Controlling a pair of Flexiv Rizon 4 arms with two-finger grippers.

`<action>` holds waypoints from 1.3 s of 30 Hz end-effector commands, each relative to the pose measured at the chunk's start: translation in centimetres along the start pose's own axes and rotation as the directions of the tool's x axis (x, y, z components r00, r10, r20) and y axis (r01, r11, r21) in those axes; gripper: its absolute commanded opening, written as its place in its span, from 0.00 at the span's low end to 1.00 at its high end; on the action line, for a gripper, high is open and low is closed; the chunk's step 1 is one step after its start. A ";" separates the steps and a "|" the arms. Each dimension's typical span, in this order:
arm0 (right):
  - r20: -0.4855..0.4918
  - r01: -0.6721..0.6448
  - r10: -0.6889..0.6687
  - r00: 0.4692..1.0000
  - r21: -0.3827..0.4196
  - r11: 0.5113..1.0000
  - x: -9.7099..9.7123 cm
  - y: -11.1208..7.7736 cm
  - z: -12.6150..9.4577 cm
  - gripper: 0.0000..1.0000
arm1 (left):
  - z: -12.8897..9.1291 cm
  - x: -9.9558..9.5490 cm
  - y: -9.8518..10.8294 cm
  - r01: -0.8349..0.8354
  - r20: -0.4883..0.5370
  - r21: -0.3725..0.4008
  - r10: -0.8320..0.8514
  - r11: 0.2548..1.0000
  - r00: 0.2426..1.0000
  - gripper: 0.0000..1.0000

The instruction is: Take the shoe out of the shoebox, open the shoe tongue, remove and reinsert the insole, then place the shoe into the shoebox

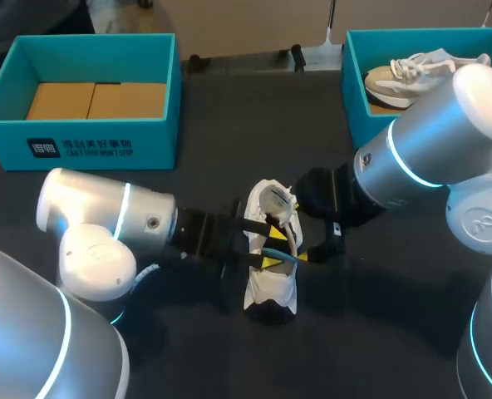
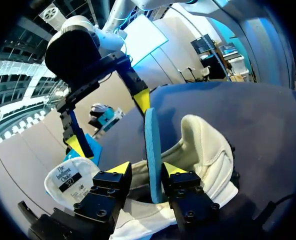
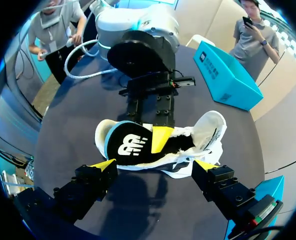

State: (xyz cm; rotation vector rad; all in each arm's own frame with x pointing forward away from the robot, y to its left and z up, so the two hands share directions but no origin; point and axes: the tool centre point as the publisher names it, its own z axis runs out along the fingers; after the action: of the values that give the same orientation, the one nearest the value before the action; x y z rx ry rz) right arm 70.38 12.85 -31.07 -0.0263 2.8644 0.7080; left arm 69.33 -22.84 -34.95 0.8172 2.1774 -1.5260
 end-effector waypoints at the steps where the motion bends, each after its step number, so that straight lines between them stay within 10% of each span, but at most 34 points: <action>1: 0.002 -0.001 0.001 1.000 0.001 1.000 0.1 0.0 0.1 1.00 | -1.1 0.7 -0.6 0.000 0.006 0.009 0.000 1.000 1.000 0.38; 9: 0.002 -0.001 0.001 1.000 0.001 1.000 0.1 0.0 0.1 1.00 | -1.0 0.8 -1.2 -0.001 0.009 0.032 0.001 0.999 1.000 0.23; 12: 0.002 -0.001 0.001 1.000 0.001 1.000 0.1 0.0 0.1 1.00 | -0.5 1.0 -1.2 -0.008 -0.003 0.035 0.008 0.999 1.000 0.00; 28: 0.002 -0.001 0.001 1.000 0.001 1.000 0.1 0.0 0.1 1.00 | -0.3 1.6 1.6 -0.047 -0.048 -0.057 0.045 0.997 0.998 0.00; 31: 0.002 -0.001 0.001 1.000 0.001 1.000 0.1 0.0 0.1 1.00 | -0.8 1.4 0.8 -0.031 -0.022 -0.042 0.030 0.999 0.999 0.38; 39: 0.002 -0.001 0.001 1.000 0.001 1.000 0.1 0.0 0.1 1.00 | -1.2 1.1 -1.1 -0.033 -0.008 0.012 0.033 0.999 0.999 0.36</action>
State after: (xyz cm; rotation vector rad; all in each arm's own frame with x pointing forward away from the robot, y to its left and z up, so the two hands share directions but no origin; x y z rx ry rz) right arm 70.38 12.85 -31.07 -0.0263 2.8645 0.7080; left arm 68.27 -22.19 -34.46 0.8632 2.1584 -1.5202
